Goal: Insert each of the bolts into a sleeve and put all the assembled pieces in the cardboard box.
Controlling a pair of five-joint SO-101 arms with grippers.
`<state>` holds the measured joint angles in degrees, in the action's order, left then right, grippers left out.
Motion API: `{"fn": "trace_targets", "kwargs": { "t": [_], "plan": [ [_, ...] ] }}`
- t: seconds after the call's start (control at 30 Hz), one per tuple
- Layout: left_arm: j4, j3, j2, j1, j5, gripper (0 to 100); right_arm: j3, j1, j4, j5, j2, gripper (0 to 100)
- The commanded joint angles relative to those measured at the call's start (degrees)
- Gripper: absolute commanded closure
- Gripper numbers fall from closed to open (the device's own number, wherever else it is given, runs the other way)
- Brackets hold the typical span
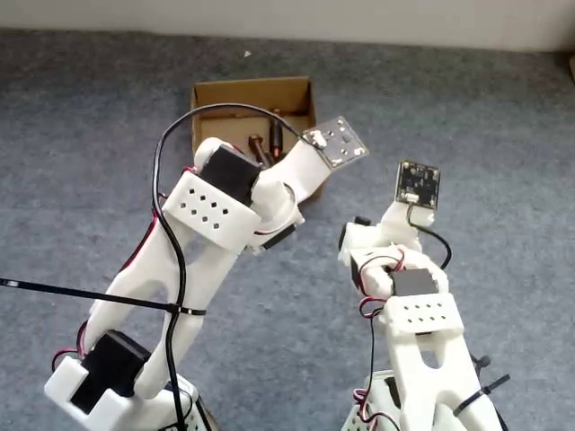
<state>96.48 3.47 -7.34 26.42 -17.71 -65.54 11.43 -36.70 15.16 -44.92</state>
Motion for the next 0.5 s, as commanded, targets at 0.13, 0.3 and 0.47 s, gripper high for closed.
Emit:
{"fn": "trace_targets", "kwargs": {
  "t": [0.13,0.3,0.47],
  "plan": [
    [1.1,2.3,-7.4,-2.5,0.5,86,0.7,-0.6,1.3,0.2,-1.7,99.2],
    [1.8,0.4,-14.9,-6.2,0.4,86,0.7,-0.5,1.3,0.2,-1.7,99.2],
    [1.7,-8.7,-17.5,-8.0,0.1,86,0.7,-0.4,1.3,0.2,-1.7,99.2]
  ]
}}
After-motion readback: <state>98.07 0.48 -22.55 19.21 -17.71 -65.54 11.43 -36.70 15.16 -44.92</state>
